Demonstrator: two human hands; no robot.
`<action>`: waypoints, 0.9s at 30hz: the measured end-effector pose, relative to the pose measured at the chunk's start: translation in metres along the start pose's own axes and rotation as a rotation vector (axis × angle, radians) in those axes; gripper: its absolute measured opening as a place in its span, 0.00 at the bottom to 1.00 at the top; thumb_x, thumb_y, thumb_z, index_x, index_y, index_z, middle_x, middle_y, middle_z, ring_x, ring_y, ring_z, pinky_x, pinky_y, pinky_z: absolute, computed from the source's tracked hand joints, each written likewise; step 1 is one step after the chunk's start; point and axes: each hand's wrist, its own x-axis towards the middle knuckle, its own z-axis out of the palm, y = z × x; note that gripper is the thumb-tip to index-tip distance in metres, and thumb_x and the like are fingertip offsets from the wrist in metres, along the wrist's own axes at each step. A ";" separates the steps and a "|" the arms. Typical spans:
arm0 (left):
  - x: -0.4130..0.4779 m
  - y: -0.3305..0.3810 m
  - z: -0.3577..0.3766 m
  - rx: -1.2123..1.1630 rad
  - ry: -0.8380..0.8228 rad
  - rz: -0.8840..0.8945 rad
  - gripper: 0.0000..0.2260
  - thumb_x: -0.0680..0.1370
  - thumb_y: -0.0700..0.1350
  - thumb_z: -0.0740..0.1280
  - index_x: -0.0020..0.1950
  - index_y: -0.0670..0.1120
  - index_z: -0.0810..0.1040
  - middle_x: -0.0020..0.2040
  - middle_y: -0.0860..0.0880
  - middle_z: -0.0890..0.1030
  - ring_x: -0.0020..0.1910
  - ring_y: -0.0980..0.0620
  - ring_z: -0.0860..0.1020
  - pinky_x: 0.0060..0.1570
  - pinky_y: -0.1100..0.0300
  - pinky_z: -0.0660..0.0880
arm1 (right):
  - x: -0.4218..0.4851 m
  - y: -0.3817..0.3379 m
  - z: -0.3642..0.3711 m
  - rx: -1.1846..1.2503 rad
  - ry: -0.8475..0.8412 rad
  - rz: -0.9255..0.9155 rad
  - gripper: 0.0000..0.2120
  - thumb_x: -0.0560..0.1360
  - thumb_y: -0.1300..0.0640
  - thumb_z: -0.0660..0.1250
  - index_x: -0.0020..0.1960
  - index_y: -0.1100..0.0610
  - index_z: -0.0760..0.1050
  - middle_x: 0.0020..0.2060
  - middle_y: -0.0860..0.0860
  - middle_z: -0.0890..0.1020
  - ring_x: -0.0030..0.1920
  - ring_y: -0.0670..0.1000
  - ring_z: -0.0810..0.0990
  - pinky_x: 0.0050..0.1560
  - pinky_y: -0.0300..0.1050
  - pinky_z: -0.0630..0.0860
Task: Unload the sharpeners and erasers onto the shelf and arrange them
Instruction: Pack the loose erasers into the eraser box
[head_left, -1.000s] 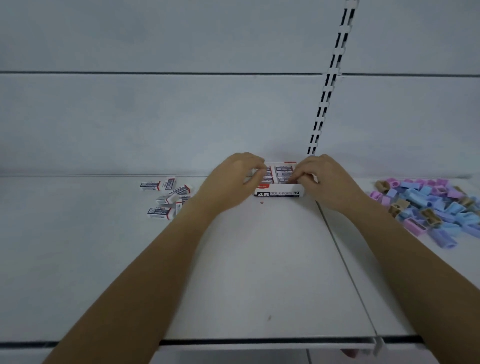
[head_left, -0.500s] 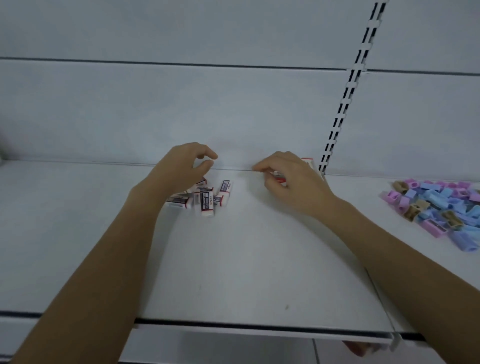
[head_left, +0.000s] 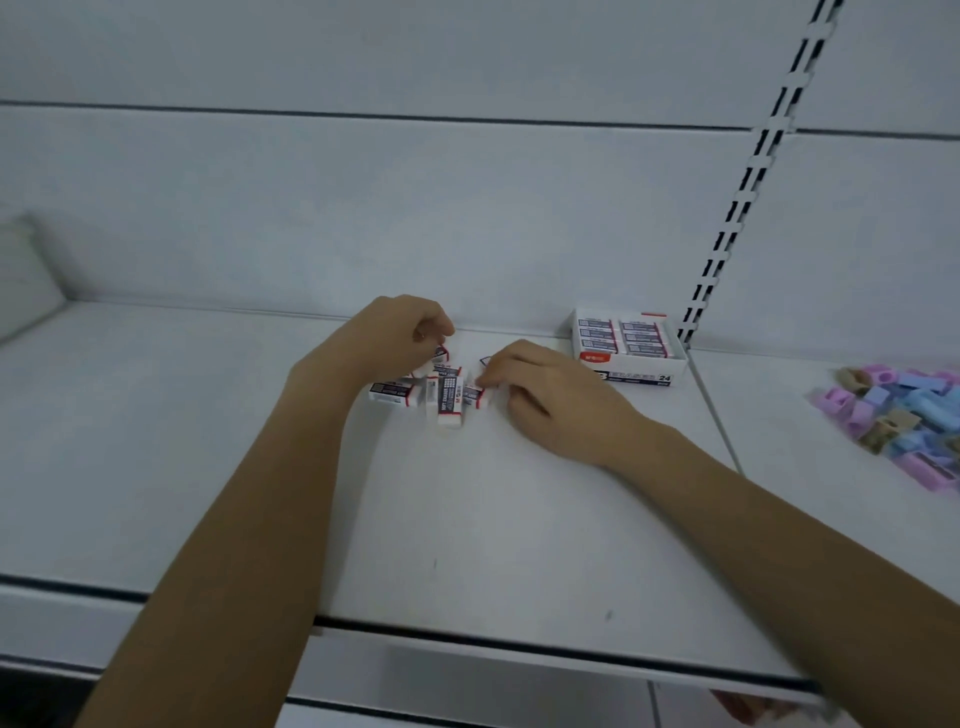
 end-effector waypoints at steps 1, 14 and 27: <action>0.000 0.000 0.000 -0.002 -0.009 0.004 0.10 0.76 0.37 0.62 0.56 0.44 0.78 0.52 0.47 0.82 0.45 0.53 0.76 0.49 0.65 0.67 | -0.002 0.000 -0.001 0.018 0.015 0.022 0.18 0.72 0.57 0.51 0.51 0.59 0.78 0.50 0.54 0.78 0.48 0.55 0.78 0.49 0.52 0.75; -0.006 0.010 -0.004 -0.066 -0.158 0.013 0.11 0.75 0.42 0.67 0.57 0.50 0.76 0.47 0.54 0.80 0.46 0.55 0.76 0.44 0.66 0.67 | -0.012 0.003 -0.004 -0.023 0.063 0.078 0.14 0.75 0.59 0.64 0.61 0.57 0.73 0.53 0.53 0.79 0.54 0.53 0.75 0.51 0.43 0.68; 0.002 0.037 0.002 -0.334 0.159 0.230 0.06 0.77 0.38 0.63 0.48 0.48 0.75 0.47 0.51 0.75 0.41 0.56 0.77 0.40 0.70 0.75 | -0.014 0.013 -0.030 0.056 0.318 0.072 0.11 0.71 0.61 0.62 0.52 0.58 0.78 0.45 0.47 0.79 0.47 0.46 0.72 0.50 0.34 0.67</action>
